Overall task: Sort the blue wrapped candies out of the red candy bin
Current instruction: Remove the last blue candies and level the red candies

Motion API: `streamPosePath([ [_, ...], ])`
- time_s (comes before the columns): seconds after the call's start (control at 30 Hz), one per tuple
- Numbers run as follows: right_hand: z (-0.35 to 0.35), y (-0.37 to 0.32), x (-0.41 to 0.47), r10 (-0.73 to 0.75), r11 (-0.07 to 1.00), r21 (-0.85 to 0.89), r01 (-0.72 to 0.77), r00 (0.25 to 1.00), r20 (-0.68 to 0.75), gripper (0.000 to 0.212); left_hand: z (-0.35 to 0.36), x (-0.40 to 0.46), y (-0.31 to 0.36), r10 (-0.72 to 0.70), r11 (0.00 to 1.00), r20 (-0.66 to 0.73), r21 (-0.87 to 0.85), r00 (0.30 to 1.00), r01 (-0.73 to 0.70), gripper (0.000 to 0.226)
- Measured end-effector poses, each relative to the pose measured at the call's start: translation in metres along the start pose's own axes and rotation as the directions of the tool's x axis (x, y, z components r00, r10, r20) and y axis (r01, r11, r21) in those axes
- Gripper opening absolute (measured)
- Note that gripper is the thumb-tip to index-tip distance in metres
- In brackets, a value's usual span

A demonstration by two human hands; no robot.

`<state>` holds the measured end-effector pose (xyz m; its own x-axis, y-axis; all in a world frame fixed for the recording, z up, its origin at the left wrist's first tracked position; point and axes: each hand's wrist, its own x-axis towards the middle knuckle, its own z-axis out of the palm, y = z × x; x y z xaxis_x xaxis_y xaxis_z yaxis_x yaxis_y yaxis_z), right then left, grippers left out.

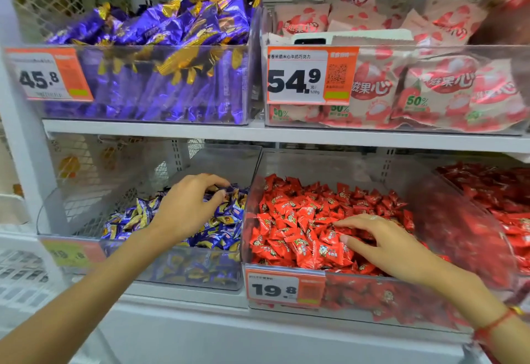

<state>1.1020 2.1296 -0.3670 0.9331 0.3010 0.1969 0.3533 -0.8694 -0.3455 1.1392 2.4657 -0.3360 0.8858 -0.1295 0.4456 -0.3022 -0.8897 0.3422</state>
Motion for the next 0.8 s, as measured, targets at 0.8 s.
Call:
streamPosePath([
  [0.8,-0.022,0.052,0.034,0.64,0.768,-0.134,-0.626,0.743,0.196,0.068,0.104,0.055,0.149,0.138,0.85,0.738,0.254,0.66,-0.462,0.048],
])
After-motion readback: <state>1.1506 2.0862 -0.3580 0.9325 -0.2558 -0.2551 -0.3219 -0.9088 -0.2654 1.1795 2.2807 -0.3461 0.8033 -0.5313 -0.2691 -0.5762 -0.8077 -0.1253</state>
